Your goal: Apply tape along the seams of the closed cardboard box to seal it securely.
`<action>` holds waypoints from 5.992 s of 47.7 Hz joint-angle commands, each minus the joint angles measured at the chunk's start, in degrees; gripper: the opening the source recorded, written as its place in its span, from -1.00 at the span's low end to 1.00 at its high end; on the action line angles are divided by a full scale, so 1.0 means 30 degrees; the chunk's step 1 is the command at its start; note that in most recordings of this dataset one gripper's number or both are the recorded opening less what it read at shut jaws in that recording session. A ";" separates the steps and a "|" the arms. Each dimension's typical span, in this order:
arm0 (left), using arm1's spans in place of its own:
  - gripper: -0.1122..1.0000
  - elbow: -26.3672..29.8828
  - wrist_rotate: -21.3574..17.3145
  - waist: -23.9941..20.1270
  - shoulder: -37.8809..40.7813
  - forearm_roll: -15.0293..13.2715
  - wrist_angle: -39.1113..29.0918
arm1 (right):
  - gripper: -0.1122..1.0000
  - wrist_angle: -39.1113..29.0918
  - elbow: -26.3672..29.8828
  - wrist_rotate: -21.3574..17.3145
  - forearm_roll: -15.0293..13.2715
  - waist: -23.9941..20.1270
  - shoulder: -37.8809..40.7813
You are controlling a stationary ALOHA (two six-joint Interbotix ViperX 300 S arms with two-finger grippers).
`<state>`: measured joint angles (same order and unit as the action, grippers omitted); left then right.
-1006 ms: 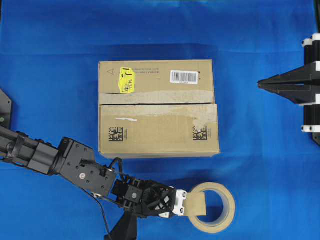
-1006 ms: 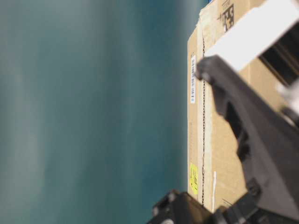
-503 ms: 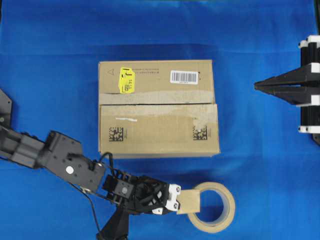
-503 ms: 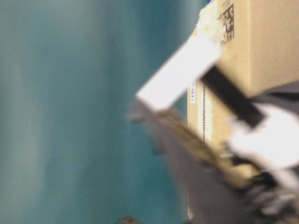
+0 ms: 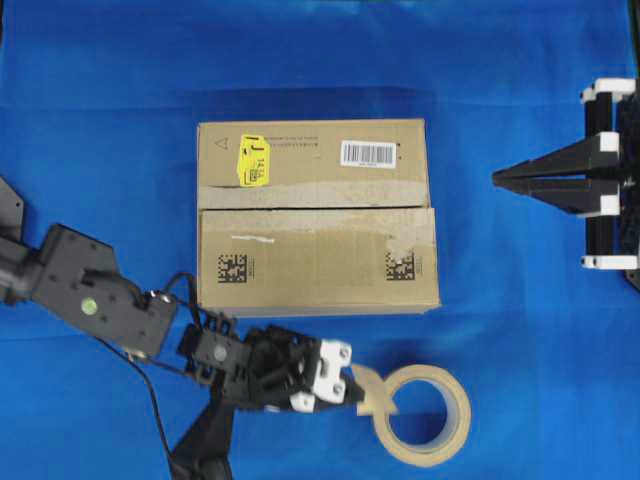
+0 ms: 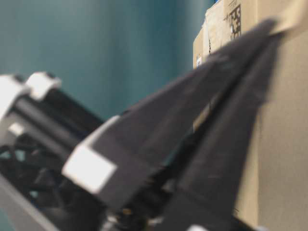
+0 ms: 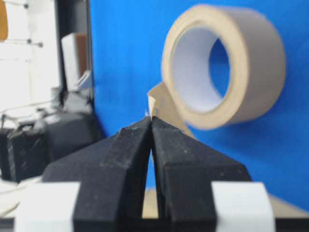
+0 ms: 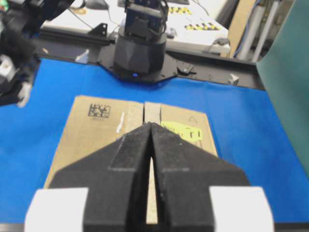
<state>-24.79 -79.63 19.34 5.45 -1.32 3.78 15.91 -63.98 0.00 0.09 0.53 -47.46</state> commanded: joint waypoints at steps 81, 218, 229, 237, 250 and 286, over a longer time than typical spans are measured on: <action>-0.79 -0.4395 -0.2520 -0.6533 -0.3984 0.0059 -0.3076 | -0.80 0.2051 0.0674 0.0264 -0.0088 0.0029 0.3486; 0.53 -0.3867 -0.1611 -0.7002 -0.3896 0.0088 -0.4541 | -0.05 0.1553 0.7676 -0.0850 0.0674 0.0674 1.6758; 0.40 -0.3398 -0.1875 -0.6973 -0.3896 0.0117 -0.5156 | -0.05 0.1523 0.7676 -0.0820 0.0674 0.0674 1.6758; 0.41 -0.2666 -0.1875 -0.7002 -0.3662 0.0117 -0.7354 | -0.05 0.1494 0.7617 -0.0820 0.0674 0.0674 1.6758; 0.41 -0.1875 -0.1875 -0.7002 -0.3457 0.0205 -0.9375 | -0.05 0.1465 0.7588 -0.0820 0.0674 0.0674 1.6729; 0.38 -0.2520 -0.1348 -0.6973 -0.4863 -0.0117 -0.7998 | -0.05 0.1377 0.7236 -0.0820 0.0703 0.0674 1.6318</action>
<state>-32.08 -84.20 -1.58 -7.03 -1.23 -23.12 20.30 -41.84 -2.46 2.02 2.64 2.99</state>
